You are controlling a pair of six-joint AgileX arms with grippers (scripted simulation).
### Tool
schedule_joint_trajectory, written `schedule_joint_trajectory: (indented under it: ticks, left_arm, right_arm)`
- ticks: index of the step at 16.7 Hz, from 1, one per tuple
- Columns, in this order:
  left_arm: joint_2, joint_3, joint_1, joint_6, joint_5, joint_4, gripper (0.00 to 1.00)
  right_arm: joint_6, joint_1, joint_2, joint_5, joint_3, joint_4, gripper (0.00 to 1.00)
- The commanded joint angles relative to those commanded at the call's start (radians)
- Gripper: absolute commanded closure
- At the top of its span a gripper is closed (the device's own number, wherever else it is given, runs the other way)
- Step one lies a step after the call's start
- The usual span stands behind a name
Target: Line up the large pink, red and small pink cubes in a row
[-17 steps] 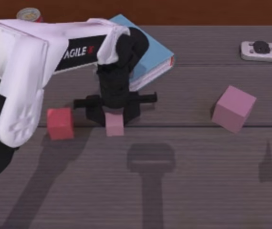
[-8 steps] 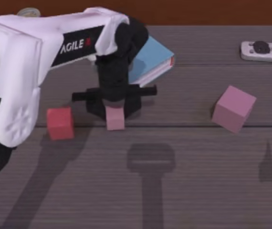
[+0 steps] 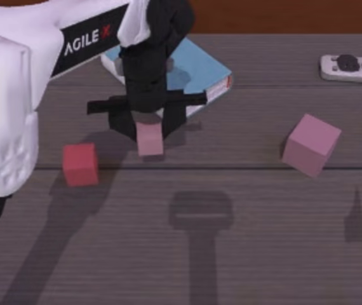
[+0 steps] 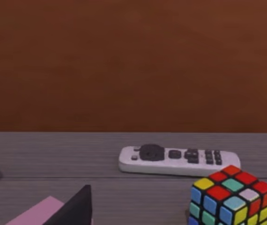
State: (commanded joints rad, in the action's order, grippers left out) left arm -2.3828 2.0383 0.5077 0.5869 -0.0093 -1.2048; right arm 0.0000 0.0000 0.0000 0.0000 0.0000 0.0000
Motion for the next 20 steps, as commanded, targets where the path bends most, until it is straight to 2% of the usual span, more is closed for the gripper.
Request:
schedule_joint_trajectory:
  ticks: [3, 5, 11, 13, 20]
  left_arm:
    - [-0.004, 0.003, 0.022, 0.013, -0.001, -0.001, 1.00]
    - [-0.006, 0.016, 0.078, 0.063, -0.002, -0.012, 1.00]
    - [-0.002, 0.051, 0.365, 0.293, -0.009, -0.065, 1.00]
    - [0.006, 0.059, 0.429, 0.348, -0.011, -0.074, 1.00]
    - [0.004, 0.043, 0.446, 0.365, -0.011, -0.057, 1.00]
  right_arm:
    - [0.000, 0.000, 0.000, 0.000, 0.000, 0.000, 0.00]
    - [0.000, 0.000, 0.000, 0.000, 0.000, 0.000, 0.00]
    - [0.000, 0.000, 0.000, 0.000, 0.000, 0.000, 0.00]
    - [0.000, 0.000, 0.000, 0.000, 0.000, 0.000, 0.00]
    - [0.000, 0.000, 0.000, 0.000, 0.000, 0.000, 0.00]
